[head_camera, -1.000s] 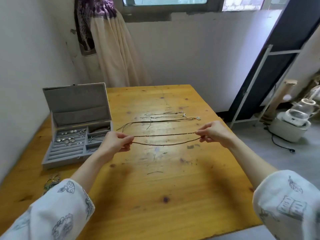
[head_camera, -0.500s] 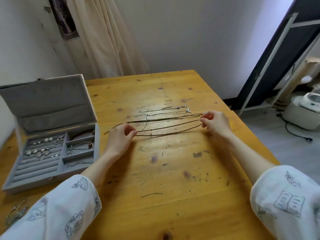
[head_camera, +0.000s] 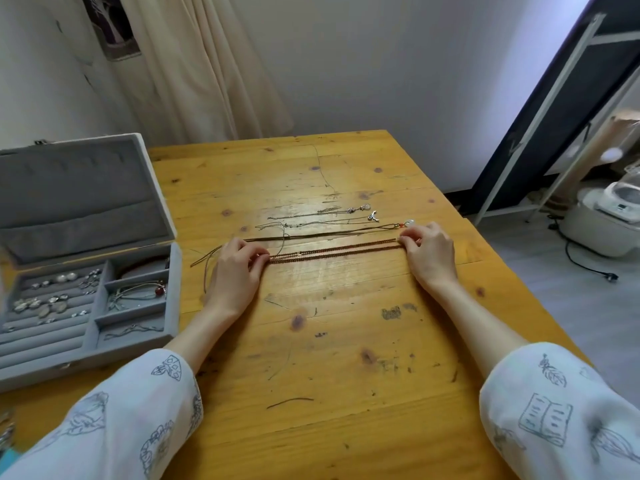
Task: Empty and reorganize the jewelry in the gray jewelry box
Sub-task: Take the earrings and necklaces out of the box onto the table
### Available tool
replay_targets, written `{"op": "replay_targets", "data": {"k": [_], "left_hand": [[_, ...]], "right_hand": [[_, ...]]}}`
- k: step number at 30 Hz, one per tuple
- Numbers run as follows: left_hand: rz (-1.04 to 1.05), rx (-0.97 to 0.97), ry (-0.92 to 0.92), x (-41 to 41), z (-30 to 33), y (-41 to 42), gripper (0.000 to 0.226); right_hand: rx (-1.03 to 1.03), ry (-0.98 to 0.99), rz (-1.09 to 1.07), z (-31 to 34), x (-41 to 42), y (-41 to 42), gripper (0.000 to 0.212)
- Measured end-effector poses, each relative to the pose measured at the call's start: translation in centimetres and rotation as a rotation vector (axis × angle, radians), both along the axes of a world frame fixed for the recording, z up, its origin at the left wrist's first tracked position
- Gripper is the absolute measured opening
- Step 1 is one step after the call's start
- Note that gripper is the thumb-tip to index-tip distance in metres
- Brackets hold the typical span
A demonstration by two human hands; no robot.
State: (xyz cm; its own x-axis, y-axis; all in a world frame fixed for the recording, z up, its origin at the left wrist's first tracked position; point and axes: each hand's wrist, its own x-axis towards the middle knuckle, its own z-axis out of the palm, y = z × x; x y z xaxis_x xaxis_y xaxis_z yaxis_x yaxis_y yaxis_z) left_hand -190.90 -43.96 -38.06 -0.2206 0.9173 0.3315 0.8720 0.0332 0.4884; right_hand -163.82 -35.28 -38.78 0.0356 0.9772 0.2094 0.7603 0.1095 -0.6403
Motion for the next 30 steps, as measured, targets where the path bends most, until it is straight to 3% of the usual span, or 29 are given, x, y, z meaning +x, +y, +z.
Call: {"op": "replay_targets", "data": {"k": [6,11,16,22,30], "left_hand": [[0.007,0.006,0.090,0.0,-0.3,-0.3,0.022],[0.076,-0.179,0.026,1.2,1.2,-1.0,0.039],[-0.100,-0.281,-0.064,2.2,3.9,-5.6,0.040],[-0.160,-0.148,-0.144,0.3,7.0,-15.2,0.030],[0.092,-0.130,-0.176,-9.1,7.6,-23.2,0.027]], "right_hand": [[-0.024,0.005,-0.015,-0.1,0.0,-0.1,0.027],[-0.076,0.143,-0.055,1.2,-0.3,-2.8,0.035],[-0.030,0.200,-0.007,3.6,-2.9,-8.0,0.034],[0.020,0.251,0.211,6.0,-9.1,-16.1,0.031],[-0.045,0.143,0.619,6.6,-19.6,-22.5,0.029]]}}
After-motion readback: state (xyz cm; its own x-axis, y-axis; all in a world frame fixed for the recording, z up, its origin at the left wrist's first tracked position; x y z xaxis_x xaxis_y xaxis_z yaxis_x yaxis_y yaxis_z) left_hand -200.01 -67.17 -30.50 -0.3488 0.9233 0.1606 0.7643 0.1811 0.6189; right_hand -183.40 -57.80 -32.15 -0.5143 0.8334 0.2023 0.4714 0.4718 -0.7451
